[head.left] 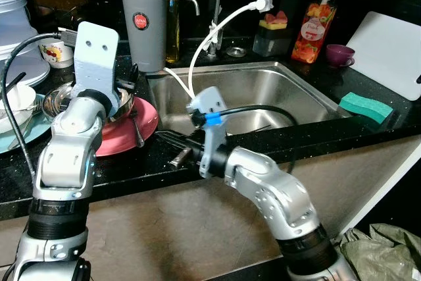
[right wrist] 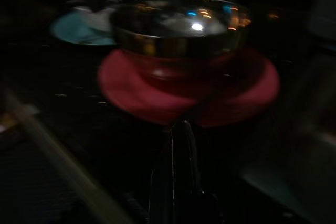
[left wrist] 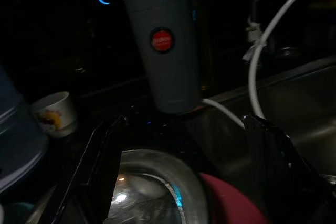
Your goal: Kitchen organization
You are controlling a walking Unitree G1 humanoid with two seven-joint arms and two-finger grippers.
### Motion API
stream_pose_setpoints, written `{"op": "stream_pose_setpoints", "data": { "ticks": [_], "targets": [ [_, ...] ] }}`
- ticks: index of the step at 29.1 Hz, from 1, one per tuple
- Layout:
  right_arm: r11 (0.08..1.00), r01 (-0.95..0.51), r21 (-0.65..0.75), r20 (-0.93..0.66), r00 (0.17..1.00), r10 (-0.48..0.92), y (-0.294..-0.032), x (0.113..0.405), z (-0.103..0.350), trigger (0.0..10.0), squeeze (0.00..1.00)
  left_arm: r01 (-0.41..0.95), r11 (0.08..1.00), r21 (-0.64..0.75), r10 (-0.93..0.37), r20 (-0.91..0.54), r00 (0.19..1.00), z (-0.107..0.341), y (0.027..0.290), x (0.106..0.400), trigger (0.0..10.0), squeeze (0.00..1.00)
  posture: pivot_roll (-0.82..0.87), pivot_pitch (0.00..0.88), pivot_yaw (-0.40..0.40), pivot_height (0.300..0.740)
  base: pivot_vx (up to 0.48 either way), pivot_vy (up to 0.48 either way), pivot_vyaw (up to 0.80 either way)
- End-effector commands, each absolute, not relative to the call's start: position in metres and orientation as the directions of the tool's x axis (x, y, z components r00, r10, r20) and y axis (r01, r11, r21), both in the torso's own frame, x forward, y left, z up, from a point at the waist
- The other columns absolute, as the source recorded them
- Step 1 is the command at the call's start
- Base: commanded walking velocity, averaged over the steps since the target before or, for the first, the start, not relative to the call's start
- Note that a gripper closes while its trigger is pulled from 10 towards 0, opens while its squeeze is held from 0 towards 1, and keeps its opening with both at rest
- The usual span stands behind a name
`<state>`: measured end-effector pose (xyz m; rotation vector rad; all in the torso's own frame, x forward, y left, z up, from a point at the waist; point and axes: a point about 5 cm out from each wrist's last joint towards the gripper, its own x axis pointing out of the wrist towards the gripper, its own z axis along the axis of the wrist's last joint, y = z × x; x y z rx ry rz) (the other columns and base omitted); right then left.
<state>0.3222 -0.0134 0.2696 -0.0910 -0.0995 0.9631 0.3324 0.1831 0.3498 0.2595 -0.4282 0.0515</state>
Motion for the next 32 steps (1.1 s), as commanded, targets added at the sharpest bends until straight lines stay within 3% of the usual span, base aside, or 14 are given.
{"op": "stream_pose_setpoints", "data": {
  "ticks": [1, 3, 5, 6, 8, 11, 12, 15, 16, 18, 20, 26, 32],
  "targets": [
    [0.629, -0.765, -0.142, 0.054, 0.628, 0.776, -0.017, 0.332, 0.272, 10.0, 0.0, -0.051, 0.97, 0.238, -0.055, 0.42, 0.906, 0.349, 0.174, 0.328, 10.0, 0.0, 0.07, 0.164, -0.073, 0.74, 0.0, 0.0, 0.0],
    [0.706, -0.689, -0.161, 0.084, 0.704, 0.706, -0.03, 0.342, 0.279, 10.0, 0.0, -0.011, 0.974, 0.226, -0.081, 0.393, 0.916, 0.342, 0.17, 0.325, 10.0, 0.0, 0.08, 0.167, -0.077, 0.74, 0.0, 0.0, 0.0],
    [0.727, -0.664, -0.173, 0.096, 0.723, 0.684, -0.035, 0.344, 0.282, 10.0, 0.0, -0.003, 0.975, 0.222, -0.085, 0.384, 0.919, 0.339, 0.169, 0.325, 10.0, 0.0, 0.08, 0.167, -0.077, 0.74, 0.0, 0.0, 0.0],
    [0.793, -0.565, -0.227, 0.133, 0.788, 0.601, -0.059, 0.35, 0.291, 10.0, 0.0, 0.004, 0.98, 0.2, -0.08, 0.373, 0.924, 0.337, 0.17, 0.326, 10.0, 0.0, 0.07, 0.172, -0.076, 0.74, 0.0, 0.0, 0.0],
    [0.81, -0.533, -0.247, 0.144, 0.806, 0.574, -0.067, 0.351, 0.294, 10.0, 0.0, 0.007, 0.981, 0.193, -0.079, 0.372, 0.925, 0.337, 0.17, 0.327, 10.0, 0.0, 0.07, 0.172, -0.076, 0.74, 0.0, 0.0, 0.0],
    [0.882, -0.392, -0.262, 0.19, 0.875, 0.446, -0.107, 0.357, 0.306, 10.0, 0.0, 0.031, 0.985, 0.169, -0.091, 0.36, 0.929, 0.337, 0.169, 0.331, 10.0, 0.0, 0.07, 0.174, -0.072, 0.74, 0.0, 0.0, 0.0],
    [0.882, -0.392, -0.262, 0.19, 0.875, 0.446, -0.107, 0.357, 0.306, 10.0, 0.0, 0.031, 0.985, 0.169, -0.091, 0.36, 0.929, 0.337, 0.169, 0.331, 10.0, 0.0, 0.07, 0.174, -0.072, 0.74, 0.0, 0.0, 0.0],
    [0.942, -0.226, -0.248, 0.253, 0.924, 0.288, -0.152, 0.358, 0.318, 10.0, 0.0, 0.075, 0.984, 0.16, -0.128, 0.355, 0.926, 0.336, 0.162, 0.333, 10.0, 0.0, 0.06, 0.175, -0.062, 0.74, 0.0, 0.0, 0.0],
    [0.942, -0.226, -0.248, 0.253, 0.924, 0.288, -0.152, 0.358, 0.318, 10.0, 0.0, 0.075, 0.984, 0.16, -0.128, 0.355, 0.926, 0.336, 0.162, 0.333, 10.0, 0.0, 0.06, 0.175, -0.062, 0.74, 0.0, 0.0, 0.0],
    [0.97, -0.086, -0.227, 0.312, 0.937, 0.156, -0.182, 0.352, 0.325, 10.0, 0.0, 0.109, 0.983, 0.145, -0.156, 0.372, 0.915, 0.337, 0.156, 0.334, 10.0, 0.0, 0.05, 0.176, -0.056, 0.74, 0.0, 0.0, 0.0],
    [0.97, -0.086, -0.227, 0.312, 0.937, 0.156, -0.182, 0.352, 0.325, 10.0, 0.0, 0.109, 0.983, 0.145, -0.156, 0.372, 0.915, 0.337, 0.156, 0.334, 10.0, 0.0, 0.05, 0.176, -0.056, 0.74, 0.0, 0.0, 0.0],
    [0.991, 0.084, -0.107, 0.385, 0.922, -0.037, -0.219, 0.342, 0.335, 10.0, 0.0, 0.155, 0.98, 0.127, -0.196, 0.434, 0.879, 0.344, 0.15, 0.334, 10.0, 0.0, 0.05, 0.175, -0.048, 0.74, 0.0, 0.0, 0.0],
    [0.992, 0.127, -0.015, 0.373, 0.921, -0.112, -0.238, 0.336, 0.333, 10.0, 0.0, 0.184, 0.973, 0.14, -0.228, 0.468, 0.854, 0.348, 0.146, 0.329, 10.0, 0.0, 0.05, 0.177, -0.049, 0.74, 0.0, 0.0, 0.0]
  ]
}}
